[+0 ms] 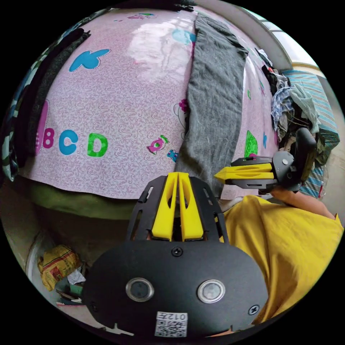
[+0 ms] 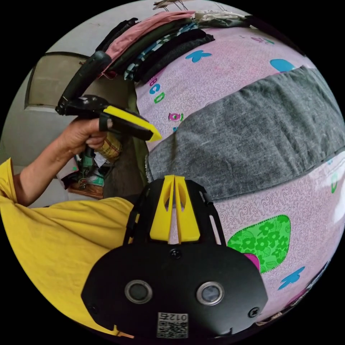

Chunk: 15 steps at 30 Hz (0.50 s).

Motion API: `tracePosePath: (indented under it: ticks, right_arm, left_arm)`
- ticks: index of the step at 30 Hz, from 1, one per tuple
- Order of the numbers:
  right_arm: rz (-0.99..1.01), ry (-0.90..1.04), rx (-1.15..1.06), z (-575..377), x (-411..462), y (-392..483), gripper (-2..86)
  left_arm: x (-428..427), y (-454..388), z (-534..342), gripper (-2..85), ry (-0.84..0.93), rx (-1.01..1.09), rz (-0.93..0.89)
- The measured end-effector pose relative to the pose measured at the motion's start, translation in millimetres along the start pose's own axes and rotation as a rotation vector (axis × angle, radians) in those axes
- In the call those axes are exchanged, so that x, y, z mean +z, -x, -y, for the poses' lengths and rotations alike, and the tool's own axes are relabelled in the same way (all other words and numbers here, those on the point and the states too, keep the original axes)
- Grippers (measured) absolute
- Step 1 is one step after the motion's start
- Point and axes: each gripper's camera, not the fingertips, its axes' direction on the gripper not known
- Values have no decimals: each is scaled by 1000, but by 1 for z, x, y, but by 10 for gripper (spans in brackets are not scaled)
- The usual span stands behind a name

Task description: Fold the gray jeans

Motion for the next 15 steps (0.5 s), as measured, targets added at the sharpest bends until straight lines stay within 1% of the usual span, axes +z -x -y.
tracePosePath:
  ticks: [1, 3, 6, 8, 10, 12, 14, 15]
  right_arm:
    - [1, -26, 0, 2, -4, 5, -1]
    - [-3, -52, -7, 7, -10, 15, -1]
    - [-65, -66, -56, 17, -15, 35, -1]
    - [-95, -37, -85, 26, -14, 45, -1]
    - [-198, -16, -86, 35, -16, 54, 0]
    - [-193, -26, -91, 41, -24, 60, 0]
    - [-168, -37, -97, 47, -32, 67, 0]
    - [-185, -30, -100, 51, -34, 72, 0]
  left_arm:
    - [3, -1, 0, 0, 20, 5, -51]
    - [8, -6, 1, 1, 47, 10, -35]
    - [12, -17, 0, 0, 30, 37, -28]
    - [17, -25, 1, 0, 84, 41, 39]
    - [16, -32, 1, 0, 83, 34, 77]
    - [16, -40, 3, 0, 106, 36, 126]
    - [11, -52, 5, 1, 125, 31, 269]
    - [8, -56, 5, 1, 119, 35, 290]
